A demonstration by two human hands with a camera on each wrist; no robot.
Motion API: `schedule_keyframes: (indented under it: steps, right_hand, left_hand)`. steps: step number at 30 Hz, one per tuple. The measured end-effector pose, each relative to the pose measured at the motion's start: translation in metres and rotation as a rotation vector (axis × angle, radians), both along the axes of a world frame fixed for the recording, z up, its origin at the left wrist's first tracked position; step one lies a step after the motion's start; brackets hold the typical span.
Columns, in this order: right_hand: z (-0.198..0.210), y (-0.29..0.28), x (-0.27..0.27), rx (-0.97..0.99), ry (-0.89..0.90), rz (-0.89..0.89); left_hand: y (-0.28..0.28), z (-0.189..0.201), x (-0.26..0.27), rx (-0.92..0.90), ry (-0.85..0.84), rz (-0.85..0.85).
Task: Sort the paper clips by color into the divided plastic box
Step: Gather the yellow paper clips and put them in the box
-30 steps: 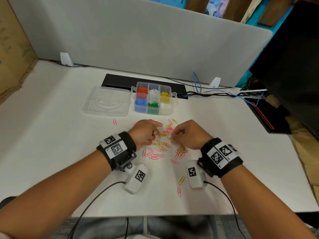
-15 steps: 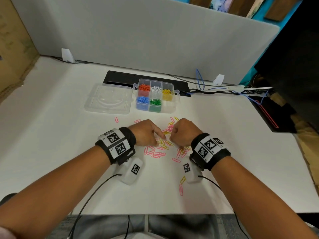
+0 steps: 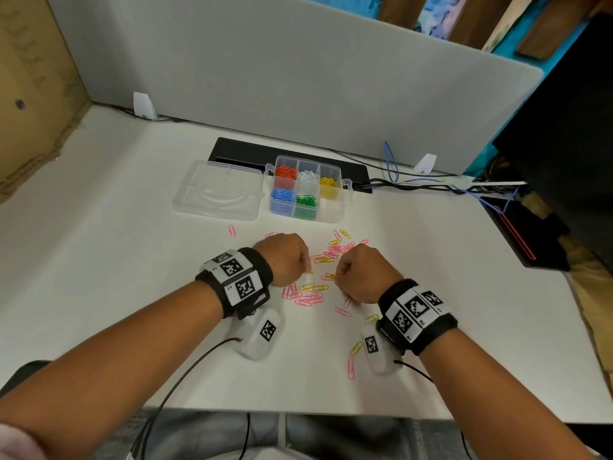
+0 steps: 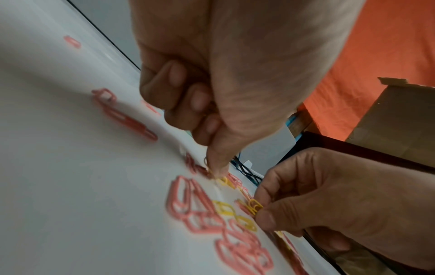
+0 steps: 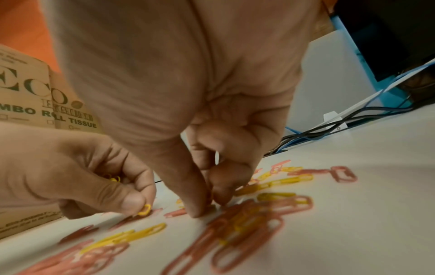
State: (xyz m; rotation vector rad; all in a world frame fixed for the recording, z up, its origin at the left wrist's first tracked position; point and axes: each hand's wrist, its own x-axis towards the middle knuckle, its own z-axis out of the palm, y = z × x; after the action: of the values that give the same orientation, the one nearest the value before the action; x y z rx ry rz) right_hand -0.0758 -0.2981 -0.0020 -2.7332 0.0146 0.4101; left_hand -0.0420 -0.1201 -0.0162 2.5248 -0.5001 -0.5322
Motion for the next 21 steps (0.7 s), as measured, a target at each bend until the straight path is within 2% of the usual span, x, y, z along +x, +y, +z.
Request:
schedule_keyframes:
  steps: [4,6,9,11,13,15,17,21]
  right_hand:
    - [0.002,-0.008,0.002,-0.022,0.004,-0.021]
    - [0.007,-0.013,0.003,0.004,-0.023,-0.031]
    - [0.016,-0.016,0.001,0.098,-0.067,-0.042]
    - [0.019,-0.011,-0.003,0.132,-0.091,-0.001]
    - [0.019,-0.003,-0.008,0.147,-0.061,0.101]
    - [0.017,0.006,-0.012,0.128,-0.006,0.193]
    - [0.013,0.011,-0.012,0.078,-0.001,0.236]
    - [0.009,0.012,-0.01,0.021,0.003,0.259]
  left_hand:
    - [0.001,0.007,0.001,-0.178,0.102,0.049]
    - [-0.001,0.012,0.002,-0.326,0.231,0.128]
    - [-0.003,0.017,0.0,-0.636,0.528,0.353]
    - [-0.002,0.016,0.001,-0.772,0.651,0.406]
    - [0.0,0.015,0.001,-0.833,0.723,0.41]
    - [0.0,0.016,0.002,-0.828,0.755,0.419]
    - [-0.001,0.017,0.002,-0.738,0.698,0.402]
    - [0.002,0.011,0.0,-0.291,0.323,0.146]
